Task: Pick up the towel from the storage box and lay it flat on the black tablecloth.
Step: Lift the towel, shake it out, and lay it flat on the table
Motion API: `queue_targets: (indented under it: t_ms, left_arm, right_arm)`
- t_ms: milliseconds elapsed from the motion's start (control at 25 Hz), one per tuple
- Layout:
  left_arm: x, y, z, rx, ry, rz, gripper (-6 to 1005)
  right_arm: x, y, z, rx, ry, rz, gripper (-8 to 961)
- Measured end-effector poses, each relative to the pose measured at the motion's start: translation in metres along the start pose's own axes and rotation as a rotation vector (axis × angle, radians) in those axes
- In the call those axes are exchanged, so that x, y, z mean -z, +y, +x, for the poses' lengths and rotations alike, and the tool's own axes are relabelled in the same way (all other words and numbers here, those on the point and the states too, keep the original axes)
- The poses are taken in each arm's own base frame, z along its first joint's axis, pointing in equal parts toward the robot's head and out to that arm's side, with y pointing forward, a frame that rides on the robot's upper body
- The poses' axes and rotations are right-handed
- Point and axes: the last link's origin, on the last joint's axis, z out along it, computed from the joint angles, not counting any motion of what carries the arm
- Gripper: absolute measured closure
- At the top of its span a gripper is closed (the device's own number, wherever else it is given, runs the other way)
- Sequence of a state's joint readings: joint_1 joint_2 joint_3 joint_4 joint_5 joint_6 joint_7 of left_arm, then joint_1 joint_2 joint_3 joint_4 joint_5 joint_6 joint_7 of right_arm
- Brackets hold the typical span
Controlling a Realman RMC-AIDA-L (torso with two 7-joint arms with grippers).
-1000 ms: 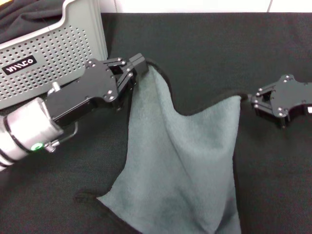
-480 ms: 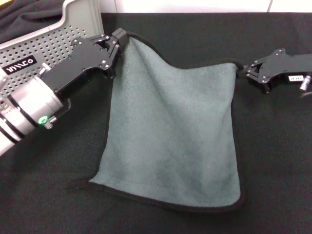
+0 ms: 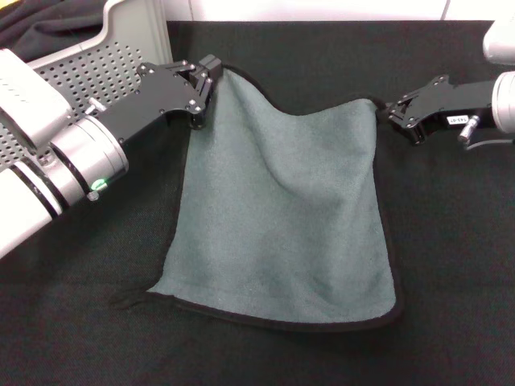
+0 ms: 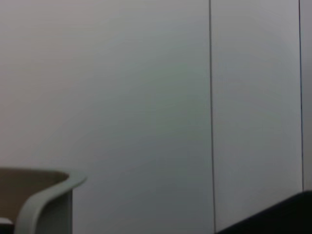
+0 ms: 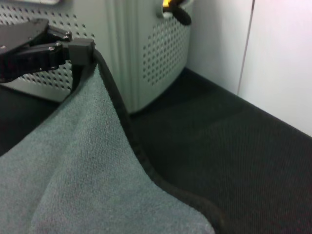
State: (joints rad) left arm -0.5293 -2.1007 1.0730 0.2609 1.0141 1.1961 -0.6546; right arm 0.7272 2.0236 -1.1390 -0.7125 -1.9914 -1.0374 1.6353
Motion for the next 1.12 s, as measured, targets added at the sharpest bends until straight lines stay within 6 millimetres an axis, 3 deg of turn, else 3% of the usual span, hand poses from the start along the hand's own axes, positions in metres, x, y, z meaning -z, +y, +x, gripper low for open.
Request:
queue_targets:
  t_ms: [760,1120]
  left_arm:
    - [0.003,-0.004,-0.016,-0.103,-0.054,0.097,969]
    - [-0.004,0.0,-0.015,-0.19,-0.061,0.073,967]
  right_arm:
    - [-0.016,-0.002,0.016,-0.016,0.067,0.072,950]
    - [-0.021,-0.007,0.012,0.008,0.071,0.121,949]
